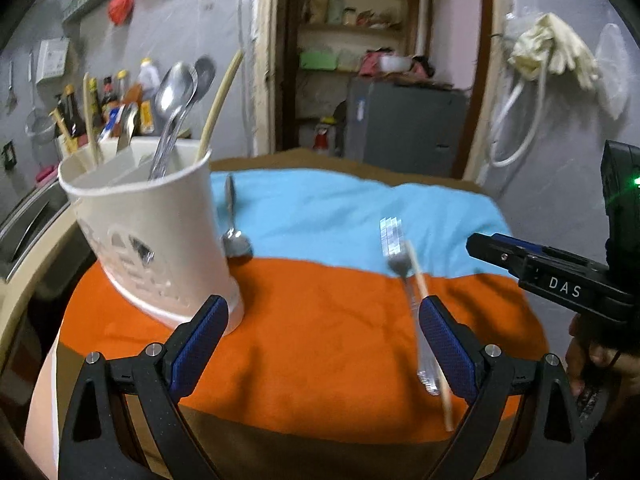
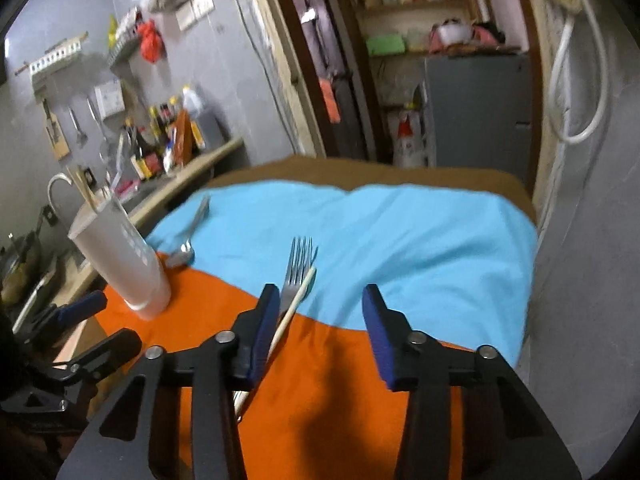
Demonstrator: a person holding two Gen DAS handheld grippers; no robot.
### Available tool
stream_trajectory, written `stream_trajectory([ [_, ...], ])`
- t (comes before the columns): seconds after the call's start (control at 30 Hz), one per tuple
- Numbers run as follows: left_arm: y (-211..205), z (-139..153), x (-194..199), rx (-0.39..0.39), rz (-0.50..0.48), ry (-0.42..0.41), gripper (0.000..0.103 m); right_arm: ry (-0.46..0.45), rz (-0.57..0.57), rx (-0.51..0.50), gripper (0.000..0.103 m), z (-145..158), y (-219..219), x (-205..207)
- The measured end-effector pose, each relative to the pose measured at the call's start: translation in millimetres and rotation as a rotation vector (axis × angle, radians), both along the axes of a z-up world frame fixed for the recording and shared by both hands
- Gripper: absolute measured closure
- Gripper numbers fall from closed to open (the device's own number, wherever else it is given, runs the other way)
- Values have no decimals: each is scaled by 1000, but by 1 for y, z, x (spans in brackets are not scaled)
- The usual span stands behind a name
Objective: Organize utensils
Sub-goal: 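Move both tools down to the fork and chopstick on the cloth, then grasp the steel fork with the left tool while the right tool grasps the chopstick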
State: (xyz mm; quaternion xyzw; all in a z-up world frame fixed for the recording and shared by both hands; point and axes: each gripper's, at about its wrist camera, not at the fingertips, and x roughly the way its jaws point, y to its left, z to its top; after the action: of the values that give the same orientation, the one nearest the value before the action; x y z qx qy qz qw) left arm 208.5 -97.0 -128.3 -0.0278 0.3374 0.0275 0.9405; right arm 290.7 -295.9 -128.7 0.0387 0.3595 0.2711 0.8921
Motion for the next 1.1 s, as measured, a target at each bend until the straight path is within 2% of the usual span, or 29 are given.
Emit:
stream_trajectory([
  [0.2,16,-11,3,-39,65,42,10,91,79,-41,74,-19,19,0],
  [0.43,18,-13,5,-47,57,48,10,157,126,-104,77,-32,34,1],
  [0.53,17,-13,7,-58,47,46,10,183,122,-126,91,-33,35,1],
  [0.63,16,-13,8,-75,34,45,11,220,136,-158,93,-32,39,-1],
  [0.73,12,-11,11,-89,17,49,15,231,142,-184,95,-31,39,-5],
  [0.9,7,-11,15,-112,-27,66,25,190,99,-230,100,-28,26,-16],
  [1.0,-1,-12,21,-125,-70,84,33,196,24,-199,100,-30,-1,-14],
  [1.1,-11,-17,33,-138,-129,117,44,190,5,-180,99,-30,-12,-12],
])
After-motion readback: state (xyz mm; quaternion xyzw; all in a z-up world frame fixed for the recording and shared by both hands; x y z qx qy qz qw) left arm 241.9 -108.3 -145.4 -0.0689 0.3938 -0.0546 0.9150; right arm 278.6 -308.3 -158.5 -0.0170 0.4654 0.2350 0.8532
